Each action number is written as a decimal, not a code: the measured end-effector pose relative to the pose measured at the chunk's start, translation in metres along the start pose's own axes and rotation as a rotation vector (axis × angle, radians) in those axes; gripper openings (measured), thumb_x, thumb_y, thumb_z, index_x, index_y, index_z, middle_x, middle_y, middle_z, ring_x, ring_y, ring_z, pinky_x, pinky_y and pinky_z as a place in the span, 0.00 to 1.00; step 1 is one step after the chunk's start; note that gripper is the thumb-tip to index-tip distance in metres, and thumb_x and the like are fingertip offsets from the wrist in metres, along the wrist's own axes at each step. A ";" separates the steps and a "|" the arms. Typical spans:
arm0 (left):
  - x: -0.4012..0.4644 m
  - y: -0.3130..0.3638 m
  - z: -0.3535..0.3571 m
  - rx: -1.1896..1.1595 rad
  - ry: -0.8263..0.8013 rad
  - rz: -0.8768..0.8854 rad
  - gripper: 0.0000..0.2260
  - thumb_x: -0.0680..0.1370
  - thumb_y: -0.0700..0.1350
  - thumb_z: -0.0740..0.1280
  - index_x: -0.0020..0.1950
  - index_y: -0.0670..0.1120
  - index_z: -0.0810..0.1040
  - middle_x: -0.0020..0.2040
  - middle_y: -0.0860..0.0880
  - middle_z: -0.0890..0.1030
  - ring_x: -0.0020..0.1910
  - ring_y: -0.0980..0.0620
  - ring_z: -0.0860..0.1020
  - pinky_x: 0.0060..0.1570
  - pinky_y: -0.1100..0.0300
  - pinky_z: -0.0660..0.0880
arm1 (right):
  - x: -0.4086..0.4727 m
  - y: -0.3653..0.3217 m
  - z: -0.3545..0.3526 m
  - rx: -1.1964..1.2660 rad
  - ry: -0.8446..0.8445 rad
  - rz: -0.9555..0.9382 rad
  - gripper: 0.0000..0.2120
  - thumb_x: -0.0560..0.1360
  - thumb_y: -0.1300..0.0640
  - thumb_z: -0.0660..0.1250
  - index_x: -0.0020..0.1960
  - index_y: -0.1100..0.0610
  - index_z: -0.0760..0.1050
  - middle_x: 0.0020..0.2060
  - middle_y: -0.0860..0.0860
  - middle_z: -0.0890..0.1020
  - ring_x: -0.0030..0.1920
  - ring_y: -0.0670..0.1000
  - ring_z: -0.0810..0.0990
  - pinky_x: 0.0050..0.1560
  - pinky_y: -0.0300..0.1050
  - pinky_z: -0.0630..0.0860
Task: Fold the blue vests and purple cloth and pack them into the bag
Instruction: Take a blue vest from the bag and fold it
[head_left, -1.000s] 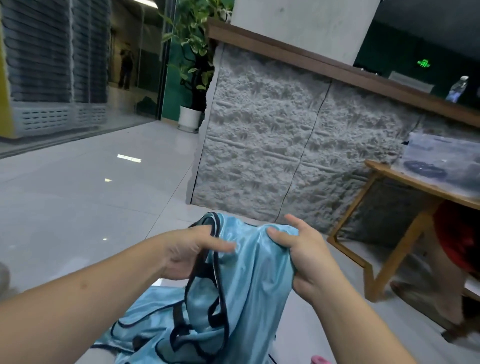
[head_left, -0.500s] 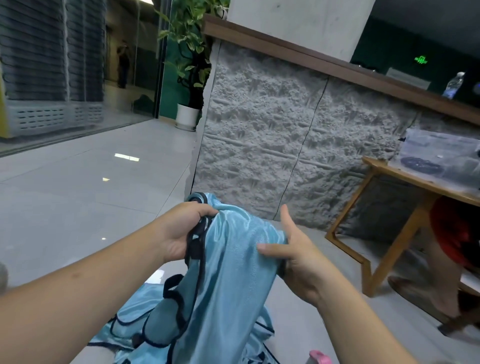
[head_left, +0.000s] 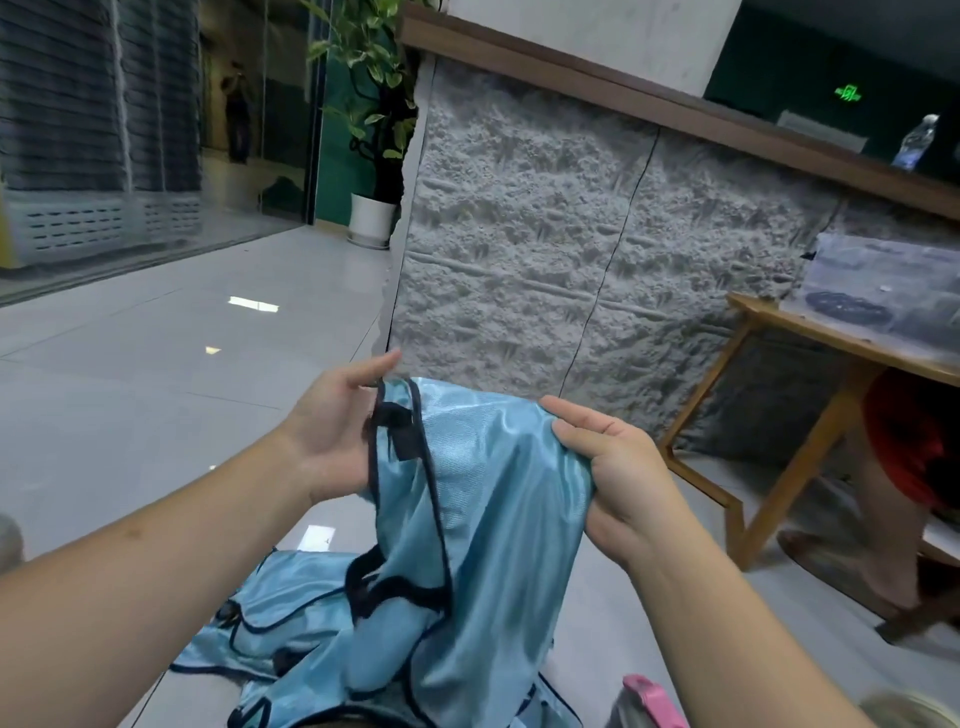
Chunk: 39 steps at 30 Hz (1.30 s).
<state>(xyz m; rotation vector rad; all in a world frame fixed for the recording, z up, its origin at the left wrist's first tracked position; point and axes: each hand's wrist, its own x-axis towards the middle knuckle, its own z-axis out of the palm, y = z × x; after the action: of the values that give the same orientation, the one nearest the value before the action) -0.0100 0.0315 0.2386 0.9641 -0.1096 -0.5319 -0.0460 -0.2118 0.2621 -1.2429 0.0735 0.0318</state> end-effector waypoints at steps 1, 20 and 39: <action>0.001 -0.007 0.001 0.010 -0.036 0.020 0.34 0.71 0.53 0.77 0.71 0.35 0.77 0.69 0.35 0.78 0.66 0.37 0.79 0.63 0.42 0.77 | 0.000 -0.001 0.000 0.023 -0.027 0.010 0.13 0.80 0.71 0.65 0.62 0.63 0.81 0.53 0.63 0.87 0.57 0.62 0.86 0.52 0.52 0.86; 0.011 -0.001 0.019 0.383 0.425 -0.099 0.09 0.80 0.36 0.66 0.40 0.38 0.78 0.31 0.42 0.81 0.26 0.46 0.81 0.26 0.57 0.79 | 0.000 -0.012 -0.009 -0.358 -0.077 0.095 0.17 0.76 0.74 0.68 0.57 0.58 0.86 0.50 0.63 0.88 0.44 0.58 0.86 0.47 0.47 0.86; 0.005 -0.003 0.018 0.226 0.419 -0.136 0.25 0.78 0.57 0.73 0.63 0.37 0.79 0.49 0.40 0.87 0.45 0.42 0.87 0.47 0.47 0.84 | 0.004 -0.004 -0.007 -0.132 0.093 -0.037 0.11 0.77 0.75 0.68 0.55 0.65 0.85 0.49 0.64 0.87 0.47 0.58 0.87 0.45 0.45 0.85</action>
<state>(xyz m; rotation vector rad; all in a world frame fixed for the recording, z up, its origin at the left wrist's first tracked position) -0.0128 0.0143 0.2462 1.2920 0.2794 -0.4370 -0.0418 -0.2194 0.2635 -1.3768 0.1305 -0.0544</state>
